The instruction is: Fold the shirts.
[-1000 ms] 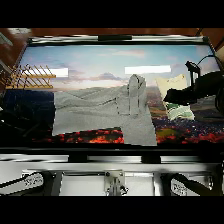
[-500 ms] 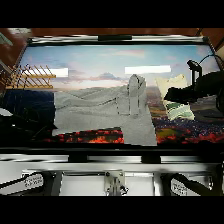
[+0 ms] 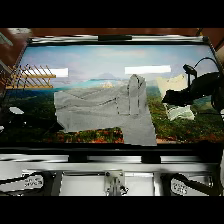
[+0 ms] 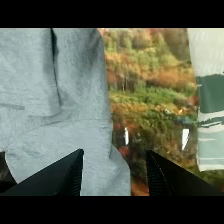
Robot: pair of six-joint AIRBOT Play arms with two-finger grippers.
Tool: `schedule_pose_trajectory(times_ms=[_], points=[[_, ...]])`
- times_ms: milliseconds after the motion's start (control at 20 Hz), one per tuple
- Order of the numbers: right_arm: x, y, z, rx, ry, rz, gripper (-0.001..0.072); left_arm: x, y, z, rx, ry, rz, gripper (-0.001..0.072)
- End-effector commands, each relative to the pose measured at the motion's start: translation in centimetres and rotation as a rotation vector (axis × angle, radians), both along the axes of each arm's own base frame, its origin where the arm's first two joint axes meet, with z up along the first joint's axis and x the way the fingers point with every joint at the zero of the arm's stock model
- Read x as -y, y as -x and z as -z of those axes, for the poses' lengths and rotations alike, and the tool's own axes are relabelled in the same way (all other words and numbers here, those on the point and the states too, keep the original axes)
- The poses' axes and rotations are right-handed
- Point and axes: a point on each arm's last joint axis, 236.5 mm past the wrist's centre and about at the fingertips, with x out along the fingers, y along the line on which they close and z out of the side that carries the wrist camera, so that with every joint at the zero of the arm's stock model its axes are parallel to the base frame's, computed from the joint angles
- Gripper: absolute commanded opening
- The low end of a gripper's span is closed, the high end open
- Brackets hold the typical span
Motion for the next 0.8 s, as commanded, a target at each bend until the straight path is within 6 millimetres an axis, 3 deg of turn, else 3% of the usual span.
schedule_pose_trajectory(times_ms=[0, 400, 700, 750], points=[[-0.8, 0.4, 3.0, -0.100, -0.050, -0.002, 0.0509, 0.5, 0.4, -0.2, -0.001, 0.012, 0.039, 0.0035], [-2.9, 0.7, 9.7, -0.277, -0.171, 0.016, 0.0508, 0.3, -0.2, -1.9, 0.080, -0.009, 0.074, 0.0036], [-6.4, 1.2, 11.5, -0.282, -0.134, -0.121, 0.0507, 0.3, -0.3, -2.2, 0.092, -0.012, 0.077, 0.0036], [-6.7, 1.0, 11.6, -0.271, -0.119, -0.134, 0.0452, 0.2, -0.5, -2.4, 0.100, -0.015, 0.078, 0.0036]])
